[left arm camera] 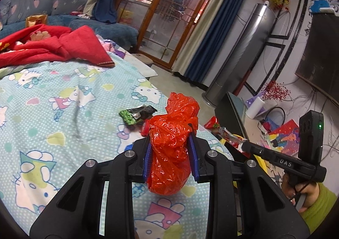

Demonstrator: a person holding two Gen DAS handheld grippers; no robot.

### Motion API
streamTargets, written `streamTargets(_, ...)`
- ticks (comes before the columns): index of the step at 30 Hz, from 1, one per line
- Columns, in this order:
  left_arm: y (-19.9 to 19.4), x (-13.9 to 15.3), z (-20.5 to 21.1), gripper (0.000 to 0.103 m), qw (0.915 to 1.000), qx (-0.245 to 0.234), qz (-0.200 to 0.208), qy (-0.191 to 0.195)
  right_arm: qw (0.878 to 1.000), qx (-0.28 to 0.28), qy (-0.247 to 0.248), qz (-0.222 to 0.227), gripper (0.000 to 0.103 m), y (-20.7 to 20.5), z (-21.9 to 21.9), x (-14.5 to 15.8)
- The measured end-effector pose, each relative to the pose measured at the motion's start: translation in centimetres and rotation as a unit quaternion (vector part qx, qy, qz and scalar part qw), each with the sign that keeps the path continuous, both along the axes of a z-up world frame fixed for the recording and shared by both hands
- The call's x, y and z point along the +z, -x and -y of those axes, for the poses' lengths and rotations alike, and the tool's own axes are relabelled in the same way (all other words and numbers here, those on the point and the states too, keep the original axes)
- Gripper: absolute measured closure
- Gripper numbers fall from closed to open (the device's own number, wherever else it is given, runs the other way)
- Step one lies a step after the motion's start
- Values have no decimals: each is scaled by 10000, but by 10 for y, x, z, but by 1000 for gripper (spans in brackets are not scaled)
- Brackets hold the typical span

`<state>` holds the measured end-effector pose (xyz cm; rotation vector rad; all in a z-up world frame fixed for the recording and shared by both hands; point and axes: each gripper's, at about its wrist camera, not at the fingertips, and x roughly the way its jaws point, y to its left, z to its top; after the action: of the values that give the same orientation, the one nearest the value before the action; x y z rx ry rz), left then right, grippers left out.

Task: Collect trash
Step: 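Carry the red bag and red wrapper over the yellow bin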

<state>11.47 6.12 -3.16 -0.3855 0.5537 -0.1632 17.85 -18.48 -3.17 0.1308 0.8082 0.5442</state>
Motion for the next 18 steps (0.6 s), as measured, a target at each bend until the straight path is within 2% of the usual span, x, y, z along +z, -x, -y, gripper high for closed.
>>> streamTargets(18,0,-8,53,82,9973,-677,-22,-286,9975,-687,-42,149,98,-1,55,4)
